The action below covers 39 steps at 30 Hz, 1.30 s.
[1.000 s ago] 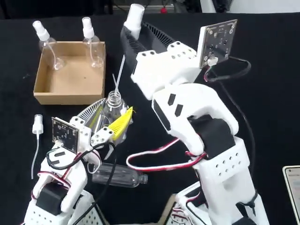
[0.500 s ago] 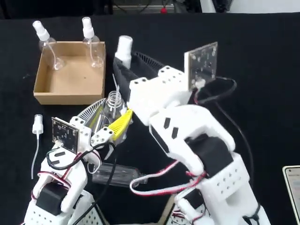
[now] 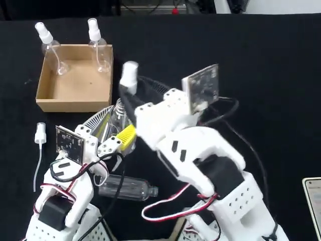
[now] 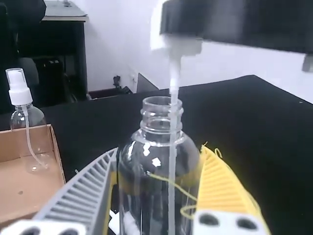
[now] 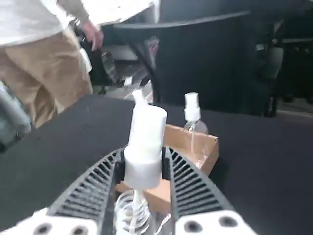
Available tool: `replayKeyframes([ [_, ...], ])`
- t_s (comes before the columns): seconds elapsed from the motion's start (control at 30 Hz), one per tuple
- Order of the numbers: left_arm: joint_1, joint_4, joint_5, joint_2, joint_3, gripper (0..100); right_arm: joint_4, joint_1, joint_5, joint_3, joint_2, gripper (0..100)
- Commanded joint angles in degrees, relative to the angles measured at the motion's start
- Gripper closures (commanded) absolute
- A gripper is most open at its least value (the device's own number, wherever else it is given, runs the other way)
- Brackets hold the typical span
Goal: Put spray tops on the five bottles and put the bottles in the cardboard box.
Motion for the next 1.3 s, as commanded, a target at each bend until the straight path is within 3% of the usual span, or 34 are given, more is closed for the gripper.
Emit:
replayKeyframes([
  [0.0,0.2,-1.5,0.4,-0.4,-0.7,88,0.4,-2.7,5.2,-0.4,-1.5,97.3],
  [0.9,0.4,-1.3,0.4,-0.4,-0.7,88,2.8,-2.7,6.9,5.5,-8.0,96.9],
  [1.1,0.4,-1.4,0.4,-0.4,-0.7,88,3.1,-4.4,6.9,5.5,-8.0,87.0],
  [1.27,0.4,-1.4,0.4,-0.4,-0.7,88,2.9,-5.8,6.9,5.2,-8.3,85.5],
])
